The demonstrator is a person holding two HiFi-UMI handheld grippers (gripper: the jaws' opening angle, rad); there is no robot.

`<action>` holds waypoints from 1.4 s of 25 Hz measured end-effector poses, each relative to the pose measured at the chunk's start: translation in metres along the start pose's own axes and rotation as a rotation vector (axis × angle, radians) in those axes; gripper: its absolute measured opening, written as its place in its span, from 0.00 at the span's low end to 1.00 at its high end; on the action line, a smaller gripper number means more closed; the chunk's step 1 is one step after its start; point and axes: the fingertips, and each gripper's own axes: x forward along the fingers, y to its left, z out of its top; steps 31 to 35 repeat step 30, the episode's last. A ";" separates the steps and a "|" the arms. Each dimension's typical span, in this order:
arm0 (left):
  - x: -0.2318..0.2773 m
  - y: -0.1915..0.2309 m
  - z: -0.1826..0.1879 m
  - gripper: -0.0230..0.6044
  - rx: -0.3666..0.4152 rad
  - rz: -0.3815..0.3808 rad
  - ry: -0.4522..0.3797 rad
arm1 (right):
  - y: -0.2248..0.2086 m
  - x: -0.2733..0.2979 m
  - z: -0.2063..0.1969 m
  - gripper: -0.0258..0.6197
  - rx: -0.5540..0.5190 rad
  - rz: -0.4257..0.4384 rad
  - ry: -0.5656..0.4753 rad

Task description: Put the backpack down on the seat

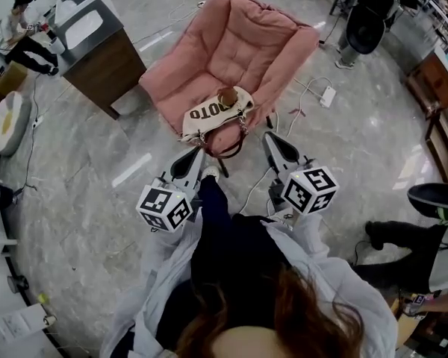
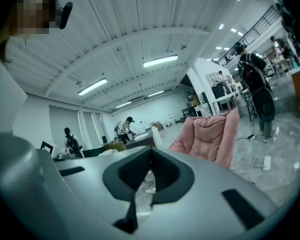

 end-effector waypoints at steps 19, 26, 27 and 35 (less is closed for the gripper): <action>-0.019 0.042 -0.021 0.07 -0.026 0.173 0.058 | -0.021 0.013 -0.027 0.05 -0.049 -0.094 0.092; -0.022 0.049 -0.036 0.07 -0.051 0.200 0.093 | -0.024 0.012 -0.039 0.05 -0.035 -0.111 0.124; -0.022 0.051 -0.039 0.07 -0.053 0.203 0.098 | -0.025 0.013 -0.042 0.05 -0.031 -0.113 0.128; -0.022 0.056 -0.048 0.07 -0.058 0.208 0.116 | -0.026 0.016 -0.051 0.05 -0.017 -0.115 0.140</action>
